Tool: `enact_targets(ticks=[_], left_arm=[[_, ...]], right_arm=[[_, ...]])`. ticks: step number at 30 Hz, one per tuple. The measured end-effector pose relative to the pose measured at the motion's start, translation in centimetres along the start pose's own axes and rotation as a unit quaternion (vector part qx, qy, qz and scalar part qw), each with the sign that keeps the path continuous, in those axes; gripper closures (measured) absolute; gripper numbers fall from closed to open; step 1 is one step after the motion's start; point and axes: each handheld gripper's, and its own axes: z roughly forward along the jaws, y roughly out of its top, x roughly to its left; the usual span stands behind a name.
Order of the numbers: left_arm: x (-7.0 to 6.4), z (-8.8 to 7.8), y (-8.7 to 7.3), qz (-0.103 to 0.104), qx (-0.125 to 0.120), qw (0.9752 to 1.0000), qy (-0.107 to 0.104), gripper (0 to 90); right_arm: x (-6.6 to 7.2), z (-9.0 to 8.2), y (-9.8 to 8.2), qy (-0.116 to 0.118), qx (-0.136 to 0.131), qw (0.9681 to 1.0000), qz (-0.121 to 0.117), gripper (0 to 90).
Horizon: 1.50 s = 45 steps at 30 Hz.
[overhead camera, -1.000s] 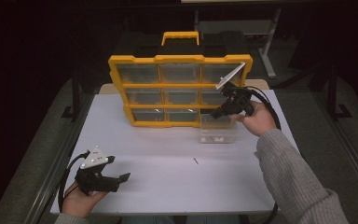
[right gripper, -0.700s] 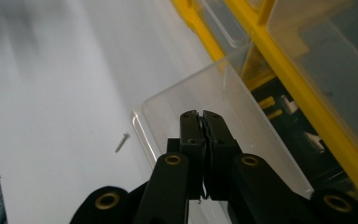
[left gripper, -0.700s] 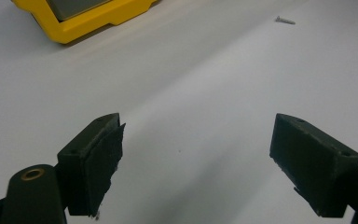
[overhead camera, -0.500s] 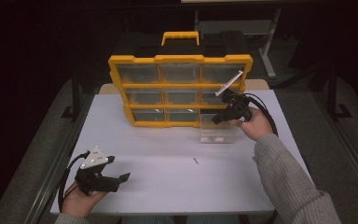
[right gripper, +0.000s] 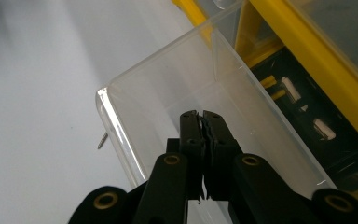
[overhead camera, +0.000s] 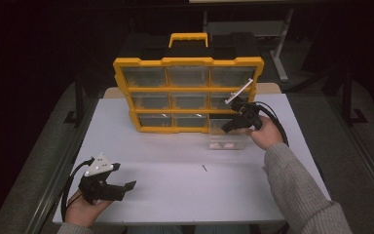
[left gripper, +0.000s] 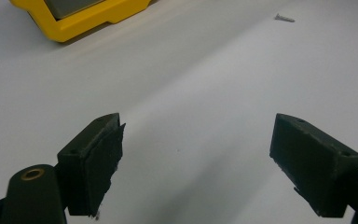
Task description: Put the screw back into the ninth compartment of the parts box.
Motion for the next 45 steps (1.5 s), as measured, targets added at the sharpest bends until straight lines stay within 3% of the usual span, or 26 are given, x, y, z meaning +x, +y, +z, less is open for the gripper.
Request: enact_targets(ticks=[8, 14, 20, 23, 27, 29, 30, 33, 34, 45], left_arm=[[0.0, 0.0, 0.0, 0.000, 0.000, 1.0000, 0.000, 16.4], [0.0, 0.0, 0.0, 0.000, 0.000, 1.0000, 0.001, 16.4], [0.0, -0.1, 0.1, -0.001, 0.000, 1.0000, 0.001, 16.4], [-0.1, -0.1, 0.0, -0.002, 0.000, 1.0000, 0.002, 16.4], [-0.1, -0.1, 0.1, 0.000, 0.001, 1.0000, 0.002, 16.4], [-0.1, -0.1, 0.1, 0.000, 0.001, 1.0000, 0.002, 16.4], [-0.1, -0.1, 0.1, 0.000, 0.001, 1.0000, 0.002, 16.4], [-0.1, -0.1, 0.1, 0.000, 0.001, 1.0000, 0.002, 16.4], [-0.1, -0.1, 0.1, 0.000, 0.001, 1.0000, 0.002, 16.4], [-0.1, -0.1, 0.1, 0.000, 0.001, 1.0000, 0.002, 16.4]], right_arm=[[-0.1, -0.1, -0.1, -0.004, -0.003, 1.0000, 0.003, 83.1], [0.5, -1.2, 0.0, -0.008, -0.016, 0.9998, -0.001, 81.4], [1.6, -2.5, 0.6, -0.001, -0.029, 0.9995, -0.008, 75.2], [2.4, -2.9, 0.8, 0.005, -0.043, 0.9988, -0.024, 72.6], [3.4, -3.2, 0.9, 0.009, -0.040, 0.9988, -0.025, 68.8], [3.6, -3.2, 0.9, 0.011, -0.042, 0.9987, -0.028, 68.4], [4.3, -3.3, 1.0, 0.006, -0.041, 0.9983, -0.042, 67.2], [4.4, -3.3, 1.0, 0.007, -0.041, 0.9982, -0.043, 67.1], [5.1, -3.1, 1.1, 0.008, -0.042, 0.9975, -0.057, 65.9], [7.1, -1.8, 0.9, 0.023, -0.039, 0.9968, -0.066, 60.0]])
